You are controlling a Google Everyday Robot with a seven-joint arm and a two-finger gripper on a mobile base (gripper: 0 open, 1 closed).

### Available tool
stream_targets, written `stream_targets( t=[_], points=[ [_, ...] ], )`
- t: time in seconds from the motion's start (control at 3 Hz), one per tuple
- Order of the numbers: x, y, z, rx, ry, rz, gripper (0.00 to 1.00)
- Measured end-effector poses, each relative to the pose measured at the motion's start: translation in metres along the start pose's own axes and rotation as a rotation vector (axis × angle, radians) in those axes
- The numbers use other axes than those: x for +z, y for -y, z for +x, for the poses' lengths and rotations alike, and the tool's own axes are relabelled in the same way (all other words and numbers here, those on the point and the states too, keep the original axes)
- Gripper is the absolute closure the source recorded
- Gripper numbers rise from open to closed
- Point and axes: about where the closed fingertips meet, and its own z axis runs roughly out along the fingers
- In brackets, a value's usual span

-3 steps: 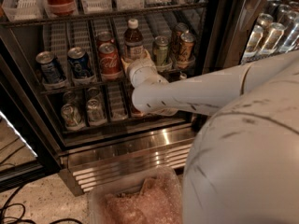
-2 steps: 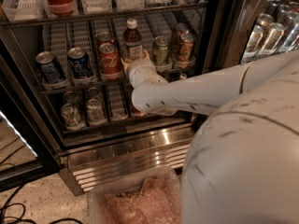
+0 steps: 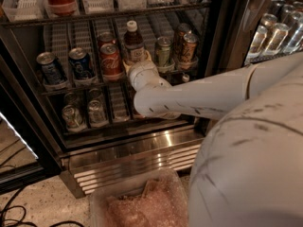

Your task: Pick blue plastic bottle from middle shelf of fridge

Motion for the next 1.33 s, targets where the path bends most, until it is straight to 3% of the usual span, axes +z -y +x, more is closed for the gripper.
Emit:
stream_targets(
  t=[0.67,1.33],
  points=[
    [-0.011,-0.008,-0.014,-0.049,0.046,-0.007,1.00],
    [-0.029,-0.001,-0.055,-0.137,0.194,0.038,1.00]
  ],
)
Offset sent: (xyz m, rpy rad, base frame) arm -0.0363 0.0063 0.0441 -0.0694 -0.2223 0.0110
